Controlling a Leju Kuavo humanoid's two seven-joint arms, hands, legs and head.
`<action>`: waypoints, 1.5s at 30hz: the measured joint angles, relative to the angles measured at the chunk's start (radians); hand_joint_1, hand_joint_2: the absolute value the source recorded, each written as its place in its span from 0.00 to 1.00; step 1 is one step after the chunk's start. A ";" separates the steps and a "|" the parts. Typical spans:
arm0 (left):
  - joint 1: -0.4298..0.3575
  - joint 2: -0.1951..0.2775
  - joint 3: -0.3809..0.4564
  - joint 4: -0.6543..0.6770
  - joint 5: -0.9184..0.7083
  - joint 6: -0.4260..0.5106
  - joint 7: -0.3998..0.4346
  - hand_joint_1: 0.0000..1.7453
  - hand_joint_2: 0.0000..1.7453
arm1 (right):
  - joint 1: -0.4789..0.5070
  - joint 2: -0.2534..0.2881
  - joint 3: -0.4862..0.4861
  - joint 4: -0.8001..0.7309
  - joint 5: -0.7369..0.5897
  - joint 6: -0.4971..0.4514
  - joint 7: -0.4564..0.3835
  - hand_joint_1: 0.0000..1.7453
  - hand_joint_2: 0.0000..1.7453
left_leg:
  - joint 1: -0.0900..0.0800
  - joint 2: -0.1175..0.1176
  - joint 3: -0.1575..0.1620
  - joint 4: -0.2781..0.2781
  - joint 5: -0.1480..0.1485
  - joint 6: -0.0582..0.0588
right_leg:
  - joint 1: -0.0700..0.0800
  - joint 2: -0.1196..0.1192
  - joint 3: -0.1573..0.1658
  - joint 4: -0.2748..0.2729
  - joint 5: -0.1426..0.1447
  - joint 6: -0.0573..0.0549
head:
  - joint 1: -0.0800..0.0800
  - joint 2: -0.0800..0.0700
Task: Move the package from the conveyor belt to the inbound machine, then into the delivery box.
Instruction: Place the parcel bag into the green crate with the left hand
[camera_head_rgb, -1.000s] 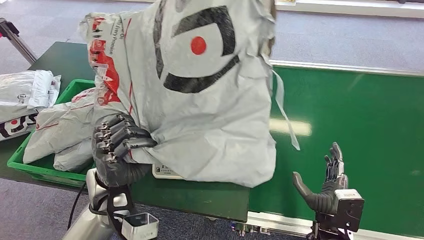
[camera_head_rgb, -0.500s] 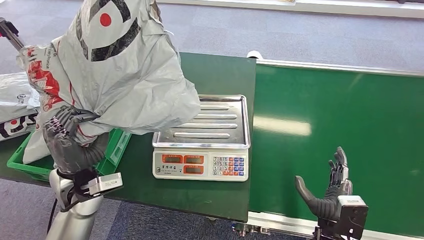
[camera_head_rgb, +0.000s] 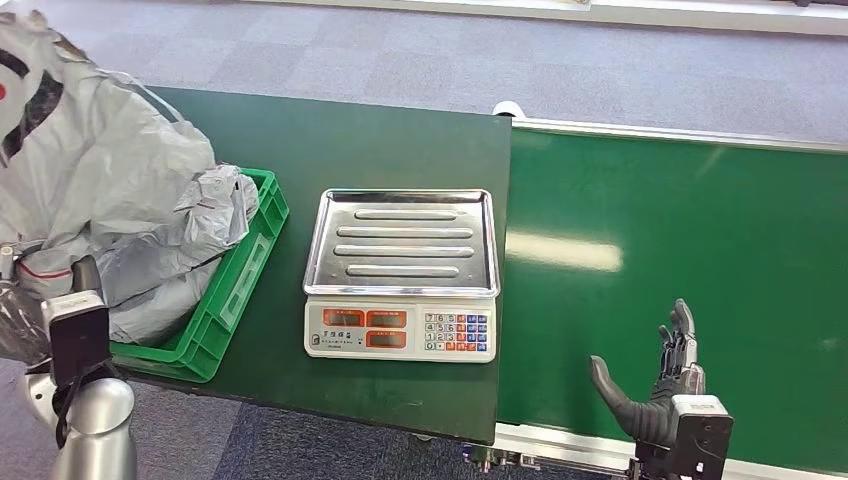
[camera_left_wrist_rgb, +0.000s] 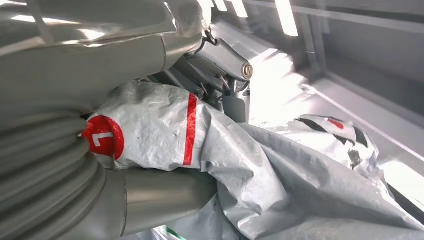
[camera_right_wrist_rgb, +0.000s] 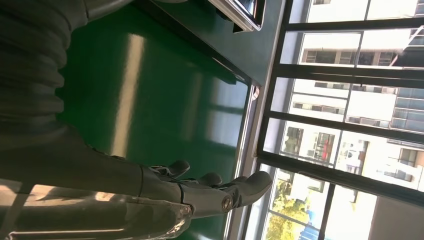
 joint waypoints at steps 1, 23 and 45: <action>-0.002 -0.003 0.019 0.012 0.011 -0.005 0.001 1.00 1.00 | -0.001 0.001 0.000 0.000 0.001 0.000 0.000 0.00 1.00 | 0.000 0.000 0.000 0.000 0.000 0.000 | 0.000 0.000 0.000 0.000 0.000 0.000 | 0.000 0.000; -0.073 -0.017 0.160 0.268 -0.100 -0.150 0.154 0.55 1.00 | -0.009 0.012 0.001 0.001 0.013 0.002 0.008 0.00 1.00 | 0.000 0.000 0.000 0.000 0.000 0.000 | 0.000 0.000 0.000 0.000 0.000 0.000 | 0.000 0.000; -0.055 -0.059 0.104 0.136 0.098 0.032 -0.146 0.00 1.00 | -0.060 0.013 0.019 0.043 0.008 -0.003 0.007 0.00 1.00 | 0.000 0.000 0.000 0.000 0.000 0.000 | 0.000 0.000 0.000 0.000 0.000 0.000 | 0.000 0.000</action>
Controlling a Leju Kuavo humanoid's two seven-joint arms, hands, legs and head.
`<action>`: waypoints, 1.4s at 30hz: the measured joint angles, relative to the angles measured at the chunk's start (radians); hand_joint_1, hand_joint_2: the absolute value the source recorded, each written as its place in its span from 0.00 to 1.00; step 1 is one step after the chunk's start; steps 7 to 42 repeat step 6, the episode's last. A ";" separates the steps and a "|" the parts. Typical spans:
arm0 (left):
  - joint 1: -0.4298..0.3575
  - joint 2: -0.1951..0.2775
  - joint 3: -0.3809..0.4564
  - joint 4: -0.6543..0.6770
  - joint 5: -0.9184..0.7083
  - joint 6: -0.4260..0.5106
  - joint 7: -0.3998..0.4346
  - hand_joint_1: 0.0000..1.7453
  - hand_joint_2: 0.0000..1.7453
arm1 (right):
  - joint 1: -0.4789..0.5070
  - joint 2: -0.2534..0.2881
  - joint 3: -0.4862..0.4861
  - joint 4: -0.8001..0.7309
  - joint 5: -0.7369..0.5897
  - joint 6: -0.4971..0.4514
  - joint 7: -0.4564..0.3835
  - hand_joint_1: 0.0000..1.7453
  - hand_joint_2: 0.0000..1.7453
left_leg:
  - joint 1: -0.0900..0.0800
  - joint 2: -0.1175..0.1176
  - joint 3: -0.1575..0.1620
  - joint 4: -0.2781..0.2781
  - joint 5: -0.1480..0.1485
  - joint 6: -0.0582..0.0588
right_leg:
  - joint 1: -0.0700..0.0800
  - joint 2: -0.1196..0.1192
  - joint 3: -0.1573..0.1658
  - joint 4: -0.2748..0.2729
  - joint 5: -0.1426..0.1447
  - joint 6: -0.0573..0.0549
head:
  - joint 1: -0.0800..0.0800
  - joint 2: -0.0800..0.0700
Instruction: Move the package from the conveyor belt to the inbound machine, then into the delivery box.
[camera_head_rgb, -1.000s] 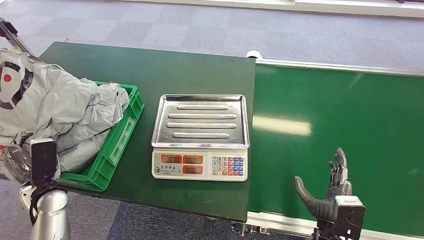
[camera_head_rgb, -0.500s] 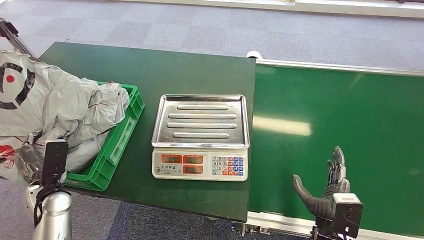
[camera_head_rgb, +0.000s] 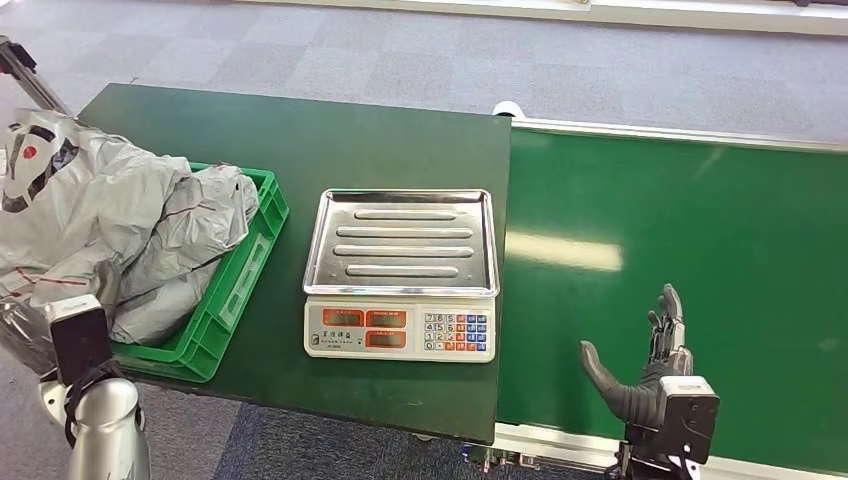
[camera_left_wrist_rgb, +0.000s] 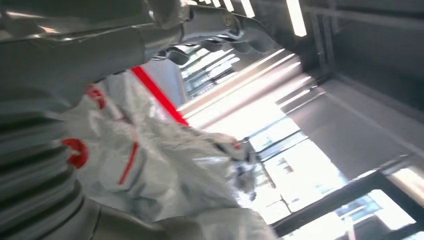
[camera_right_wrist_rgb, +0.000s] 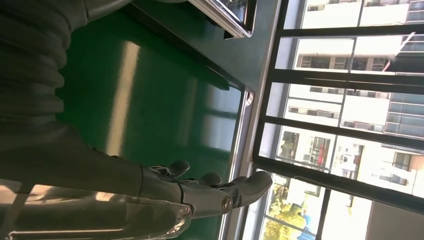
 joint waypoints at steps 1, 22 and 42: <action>0.004 -0.002 -0.008 -0.016 0.031 0.012 -0.023 0.00 1.00 | -0.002 0.000 0.000 0.001 -0.001 0.000 0.000 0.00 1.00 | 0.000 0.000 0.000 0.000 0.000 0.000 | 0.000 0.000 0.000 0.000 0.000 0.000 | 0.000 0.000; 0.040 -0.007 -0.071 -0.114 0.171 0.024 -0.062 0.00 1.00 | -0.010 -0.001 -0.001 0.005 -0.003 0.000 0.000 0.00 1.00 | 0.000 0.000 0.000 0.000 0.000 0.000 | 0.000 0.000 0.000 0.000 0.000 0.000 | 0.000 0.000; 0.040 -0.007 -0.071 -0.114 0.171 0.024 -0.062 0.00 1.00 | -0.010 -0.001 -0.001 0.005 -0.003 0.000 0.000 0.00 1.00 | 0.000 0.000 0.000 0.000 0.000 0.000 | 0.000 0.000 0.000 0.000 0.000 0.000 | 0.000 0.000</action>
